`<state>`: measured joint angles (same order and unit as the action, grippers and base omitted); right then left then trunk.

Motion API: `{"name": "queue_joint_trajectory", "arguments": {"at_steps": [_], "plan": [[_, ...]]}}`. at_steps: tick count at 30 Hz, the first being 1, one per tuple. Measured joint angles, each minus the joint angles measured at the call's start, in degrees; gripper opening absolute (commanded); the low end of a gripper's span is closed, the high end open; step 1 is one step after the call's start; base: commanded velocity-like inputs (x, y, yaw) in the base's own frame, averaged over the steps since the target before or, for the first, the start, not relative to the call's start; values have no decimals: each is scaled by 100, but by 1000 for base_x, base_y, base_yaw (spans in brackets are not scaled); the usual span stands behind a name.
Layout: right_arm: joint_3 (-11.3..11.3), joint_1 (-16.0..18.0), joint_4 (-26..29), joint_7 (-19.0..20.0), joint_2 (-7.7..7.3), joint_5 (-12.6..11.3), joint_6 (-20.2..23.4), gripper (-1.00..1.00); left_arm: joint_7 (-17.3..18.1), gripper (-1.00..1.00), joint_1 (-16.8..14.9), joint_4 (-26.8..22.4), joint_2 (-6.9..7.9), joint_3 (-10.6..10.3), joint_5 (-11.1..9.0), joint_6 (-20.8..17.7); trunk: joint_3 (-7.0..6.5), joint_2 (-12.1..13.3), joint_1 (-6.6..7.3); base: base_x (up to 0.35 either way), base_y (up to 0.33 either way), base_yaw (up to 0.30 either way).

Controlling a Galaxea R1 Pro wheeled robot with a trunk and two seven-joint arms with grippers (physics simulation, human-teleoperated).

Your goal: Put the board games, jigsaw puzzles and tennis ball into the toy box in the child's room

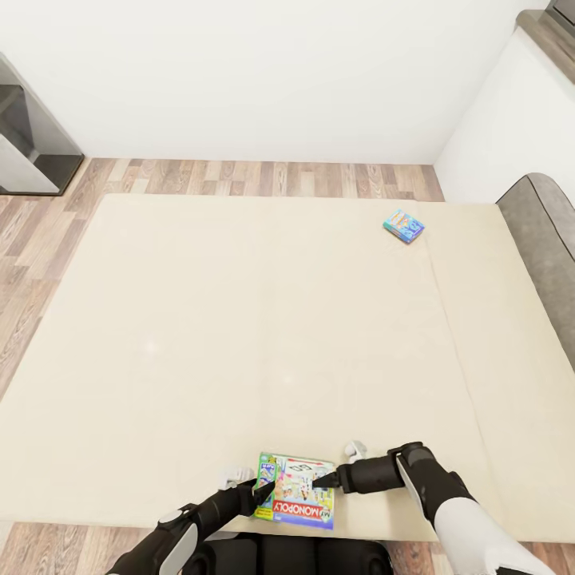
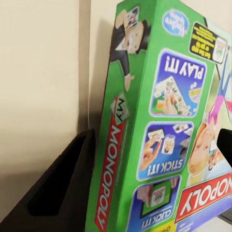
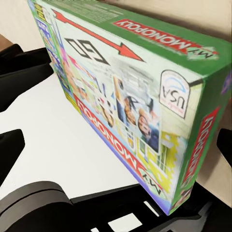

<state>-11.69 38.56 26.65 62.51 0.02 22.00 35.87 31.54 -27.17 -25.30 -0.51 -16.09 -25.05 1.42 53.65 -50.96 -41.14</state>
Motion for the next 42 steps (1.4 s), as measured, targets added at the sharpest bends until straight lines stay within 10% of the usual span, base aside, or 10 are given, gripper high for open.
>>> {"name": "queue_joint_trajectory", "arguments": {"at_steps": [42], "plan": [[-706, 8, -3, -1133, 211, -135, 123, 100, 12, 100, -3, 0, -128, -18, -12, 13, 0, 0, 0, 0, 0, 0]]}}
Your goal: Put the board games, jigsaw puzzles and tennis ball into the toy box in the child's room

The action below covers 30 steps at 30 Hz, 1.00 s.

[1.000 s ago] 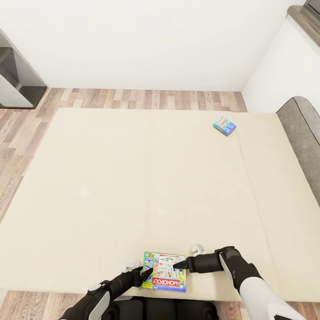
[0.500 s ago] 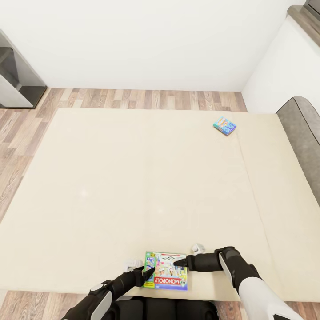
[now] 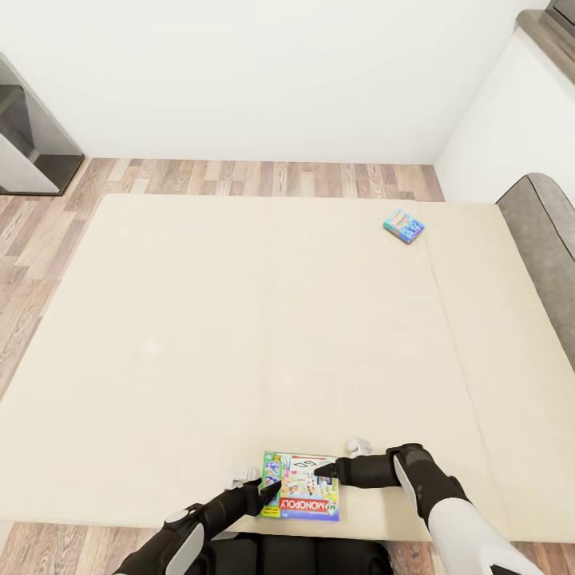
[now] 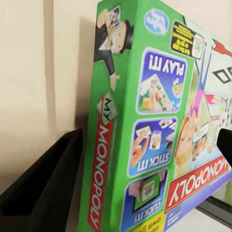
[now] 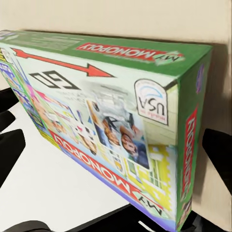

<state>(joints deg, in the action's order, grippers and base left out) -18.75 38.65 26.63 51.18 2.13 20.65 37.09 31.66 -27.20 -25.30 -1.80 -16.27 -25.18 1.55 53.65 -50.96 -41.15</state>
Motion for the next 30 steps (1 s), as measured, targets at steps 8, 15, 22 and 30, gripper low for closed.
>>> {"name": "queue_joint_trajectory", "arguments": {"at_steps": [8, 15, 22, 30], "plan": [[-68, 0, -2, -320, 38, 11, 10, 100, 1, 100, 2, 0, 0, -4, 3, -2, 0, 0, 0, 0, 0, 0], [-214, -1, -8, -660, 53, 17, -37, 100, 0, 100, 0, 1, -6, -9, 11, -6, 0, 0, 0, 0, 0, 0], [-276, -1, -10, -840, 57, 15, -66, 100, 1, 100, 2, 1, -8, -11, 8, -5, 0, 0, 0, 0, 0, 0], [-309, 3, -8, -963, 55, 128, -171, -100, -14, 100, 1, 4, -4, 10, 19, -18, 0, 0, 0, 0, 0, 0]]}}
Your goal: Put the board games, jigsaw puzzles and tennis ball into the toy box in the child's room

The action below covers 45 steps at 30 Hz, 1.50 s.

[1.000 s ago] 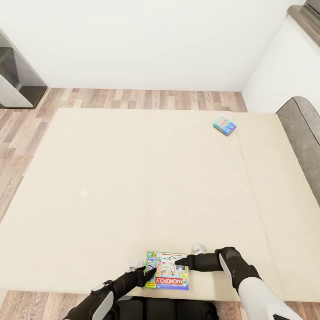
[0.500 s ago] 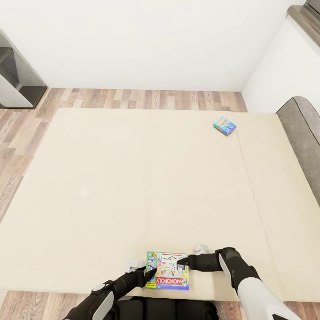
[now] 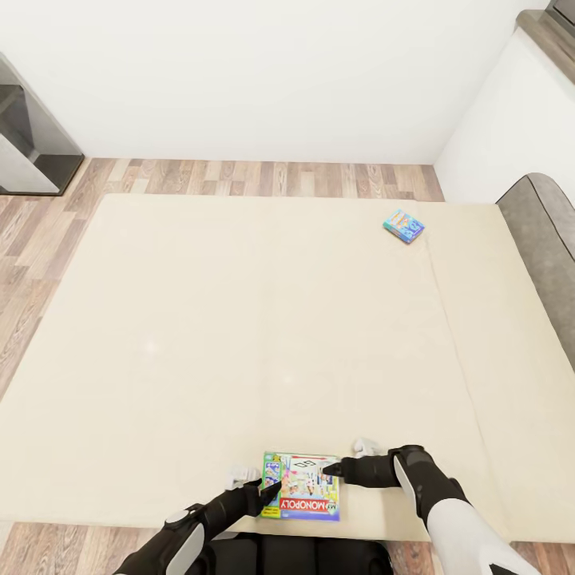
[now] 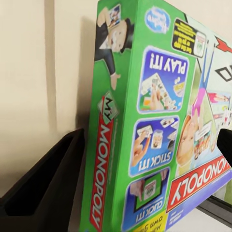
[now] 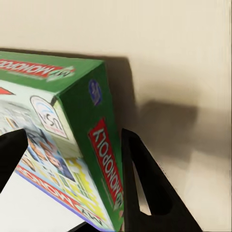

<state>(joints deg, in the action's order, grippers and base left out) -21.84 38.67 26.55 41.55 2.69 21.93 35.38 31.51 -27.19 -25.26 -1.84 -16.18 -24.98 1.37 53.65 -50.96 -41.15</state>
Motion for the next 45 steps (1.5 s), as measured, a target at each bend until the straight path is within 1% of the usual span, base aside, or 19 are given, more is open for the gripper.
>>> {"name": "queue_joint_trajectory", "arguments": {"at_steps": [32, 41, 45], "plan": [[-6, -2, -1, 43, -14, -7, 15, -100, 17, 100, -1, -2, 3, -4, -35, -17, 0, 0, 0, 0, 0, 0], [-12, -3, -1, 50, -13, -108, 72, -100, 16, 100, 2, -2, 26, -3, -49, -7, 0, 0, 0, 0, 0, 0], [-12, -3, -2, 50, -13, -107, 72, -100, 19, 100, 4, -1, 36, -1, -53, -6, 0, 0, 0, 0, 0, 0]]}}
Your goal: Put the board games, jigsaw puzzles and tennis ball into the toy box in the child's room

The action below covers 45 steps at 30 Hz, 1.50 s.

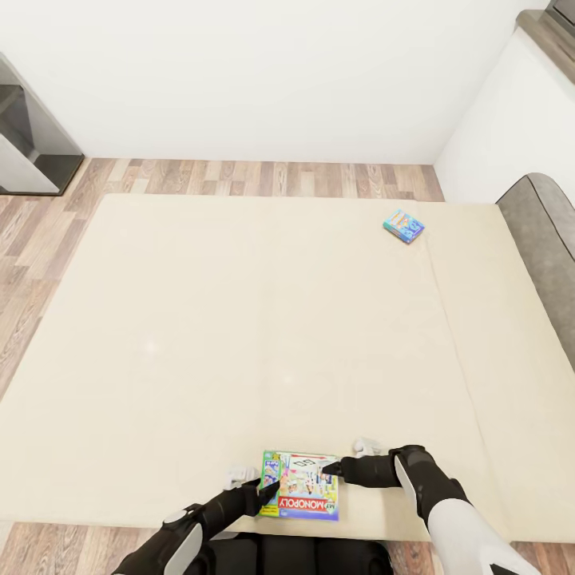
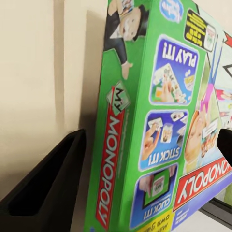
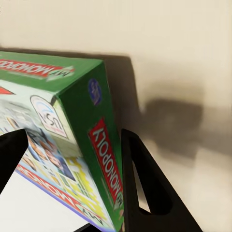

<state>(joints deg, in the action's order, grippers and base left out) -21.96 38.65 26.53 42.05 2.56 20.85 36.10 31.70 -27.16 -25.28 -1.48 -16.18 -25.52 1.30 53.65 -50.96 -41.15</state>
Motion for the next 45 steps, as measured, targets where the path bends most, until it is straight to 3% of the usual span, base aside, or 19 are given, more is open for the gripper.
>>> {"name": "queue_joint_trajectory", "arguments": {"at_steps": [19, 45], "plan": [[-4, 0, 2, 15, -12, -4, 8, -100, 39, 100, 36, 0, 169, 7, -64, 29, 0, 0, 0, 0, 0, 0], [11, 0, 7, 85, -30, -3, -89, -100, 41, 100, 43, 1, 189, 26, -60, 21, 0, 0, 0, 0, 0, 0]]}}
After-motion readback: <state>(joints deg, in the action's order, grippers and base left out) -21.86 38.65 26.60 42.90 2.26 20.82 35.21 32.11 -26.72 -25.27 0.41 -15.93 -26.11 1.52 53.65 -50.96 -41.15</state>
